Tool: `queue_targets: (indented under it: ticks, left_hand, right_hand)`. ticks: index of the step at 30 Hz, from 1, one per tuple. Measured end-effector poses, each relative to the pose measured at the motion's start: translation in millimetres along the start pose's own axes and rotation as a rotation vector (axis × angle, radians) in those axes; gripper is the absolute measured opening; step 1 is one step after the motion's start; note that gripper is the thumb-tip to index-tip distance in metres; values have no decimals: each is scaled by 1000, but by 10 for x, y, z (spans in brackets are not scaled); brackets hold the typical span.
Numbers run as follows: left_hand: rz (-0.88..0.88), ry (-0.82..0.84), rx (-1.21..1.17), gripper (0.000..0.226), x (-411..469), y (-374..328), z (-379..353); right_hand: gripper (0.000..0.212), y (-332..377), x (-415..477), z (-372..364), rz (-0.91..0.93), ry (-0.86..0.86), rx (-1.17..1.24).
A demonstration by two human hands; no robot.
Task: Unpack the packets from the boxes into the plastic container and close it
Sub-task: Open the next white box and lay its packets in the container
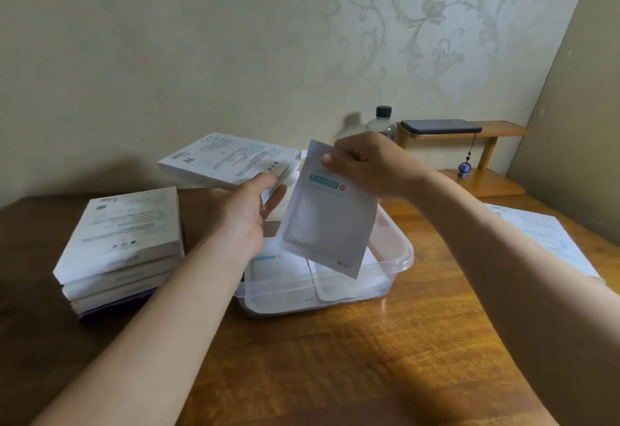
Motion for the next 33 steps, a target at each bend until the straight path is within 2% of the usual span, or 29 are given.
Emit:
queue_targets:
  ticks: [4,8,14,17,20,22,25,27,30,32,33]
  left_hand:
    - [-28,-41,-44,36,-49,-46,22]
    - [-52,-87,-64,35,-53,-73,85]
    - [-110,-125,-79,34,-52,-111,124]
    - [-112,-110,-71,38,-48,-109,105]
    - [-119,-100,-75,43,-39,-102,108]
    - [-117,-100,-85,50,-23,-97,113]
    - [-114,-98,-73,51,-18,-96,114]
    - [-108,-94,-66,49,-27,-91,113]
    - [-100,-84,-48,43,-30,-74,105]
    - [-108,-75,-47,43,-29,-82,100]
    - [-117,-68,-46,44,-30,-91,92]
  right_hand:
    - [44,9,115,102,18,-49,-16]
    - [50,-50,169,-239,-13,97,-26]
    - [49,-139,175,-717,-61,280,123]
    - [48,-219,146,-939,-122,394,4]
    - [40,-214,104,-1052,-136,466,-281]
    - [54,-185,60,-1077,-126,480,-414]
    - [83,-112,3,-1057,-81,400,-351]
    - [88,-106,-60,-1007,-55,329,-306]
    - [68,-131,-185,-917,-27,263,-349]
    - [53,-172,-243,-940,-45,319,-344]
    - [53,-203,-268,-996,-79,383,-312]
Point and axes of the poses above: each hand's wrist, its own x-axis towards the middle knuckle, its own z-axis out of the back of the hand, y = z × x, the point moved 9 cm from there along x, towards the middle knuckle, and after that the axes turned 8 degrees about x, right-handed, at the moved point
